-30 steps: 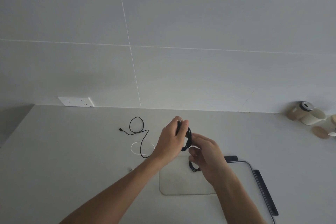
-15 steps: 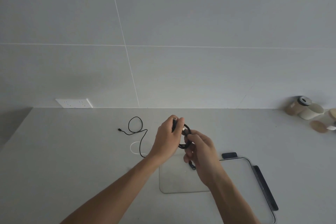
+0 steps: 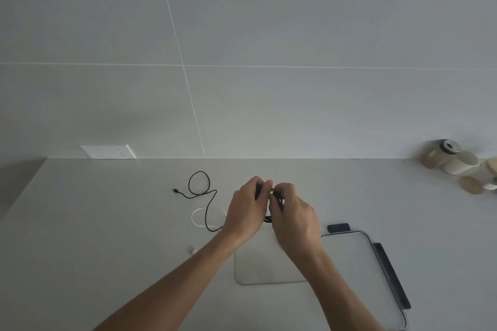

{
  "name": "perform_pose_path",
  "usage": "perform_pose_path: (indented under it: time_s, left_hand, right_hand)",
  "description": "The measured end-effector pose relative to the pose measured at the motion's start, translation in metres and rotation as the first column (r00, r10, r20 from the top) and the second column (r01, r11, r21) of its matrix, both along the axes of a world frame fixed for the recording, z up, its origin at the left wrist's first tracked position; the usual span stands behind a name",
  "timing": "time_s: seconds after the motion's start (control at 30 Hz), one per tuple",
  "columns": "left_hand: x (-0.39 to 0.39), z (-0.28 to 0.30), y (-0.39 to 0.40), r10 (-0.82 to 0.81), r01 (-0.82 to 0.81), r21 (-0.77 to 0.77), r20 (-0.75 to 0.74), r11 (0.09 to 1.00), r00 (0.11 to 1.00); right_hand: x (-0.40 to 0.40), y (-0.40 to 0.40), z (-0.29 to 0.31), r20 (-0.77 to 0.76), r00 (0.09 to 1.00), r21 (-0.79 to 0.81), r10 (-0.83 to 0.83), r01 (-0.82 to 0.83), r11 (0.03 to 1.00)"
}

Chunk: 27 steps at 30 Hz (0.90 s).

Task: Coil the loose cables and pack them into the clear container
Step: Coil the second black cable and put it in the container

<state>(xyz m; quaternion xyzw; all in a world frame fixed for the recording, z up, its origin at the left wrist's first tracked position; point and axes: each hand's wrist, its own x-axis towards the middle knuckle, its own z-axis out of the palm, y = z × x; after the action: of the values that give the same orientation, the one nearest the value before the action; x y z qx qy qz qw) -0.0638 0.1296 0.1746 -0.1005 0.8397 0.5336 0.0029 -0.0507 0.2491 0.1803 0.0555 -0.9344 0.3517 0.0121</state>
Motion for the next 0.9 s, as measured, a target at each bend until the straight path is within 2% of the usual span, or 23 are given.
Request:
perform_pose_path:
  time_s: [0.07,0.1,0.13,0.2,0.23,0.27,0.33,0.4,0.47,0.7,0.9]
  left_hand:
    - [0.001,0.0,0.001,-0.004,0.005,-0.045,0.014,0.999,1.0]
    - [0.002,0.0,0.003,-0.006,0.007,-0.053,0.014,0.999,1.0]
    - [0.003,0.0,0.004,-0.008,0.009,-0.047,0.01,0.999,1.0]
    - [0.008,0.0,0.004,-0.029,0.029,0.023,-0.02,0.999,0.999]
    - [0.01,0.0,0.004,-0.047,0.05,0.06,-0.048,0.997,0.998]
    - [0.013,0.0,0.003,-0.069,0.075,0.076,-0.071,0.994,0.995]
    - [0.014,0.0,0.001,-0.121,0.127,0.049,-0.108,0.991,0.987]
    - [0.013,0.0,-0.002,-0.163,0.167,0.023,-0.122,0.986,0.979]
    - [0.01,0.0,-0.006,-0.213,0.216,0.006,-0.116,0.976,0.97]
    - [0.006,-0.004,-0.011,-0.297,0.297,0.0,-0.064,0.955,0.953]
    - [0.003,-0.006,-0.009,-0.287,0.282,0.128,0.023,0.951,0.958]
  right_hand:
    - [0.001,-0.001,0.001,0.029,0.999,0.054,-0.031,0.029,0.998]
    - [0.002,-0.003,0.002,0.063,0.994,-0.037,-0.084,0.087,0.996]
    - [0.003,-0.004,0.004,0.116,0.982,-0.197,-0.148,0.169,0.966]
    - [0.005,-0.006,0.007,0.268,0.943,-0.532,-0.198,0.316,0.786]
    - [0.005,-0.005,0.009,0.32,0.931,-0.642,-0.178,0.351,0.682]
    - [0.005,-0.004,0.009,0.359,0.922,-0.709,-0.143,0.369,0.601]
    - [0.003,-0.002,0.007,0.417,0.907,-0.759,-0.063,0.385,0.525]
    - [0.0,0.003,0.003,0.422,0.907,-0.76,-0.007,0.358,0.542]
    - [-0.001,0.008,0.0,0.4,0.917,-0.734,0.006,0.316,0.602]
    - [0.004,0.013,-0.005,0.353,0.933,-0.558,-0.063,0.264,0.787]
    - [0.004,0.019,-0.01,0.356,0.934,-0.588,-0.015,0.236,0.774]
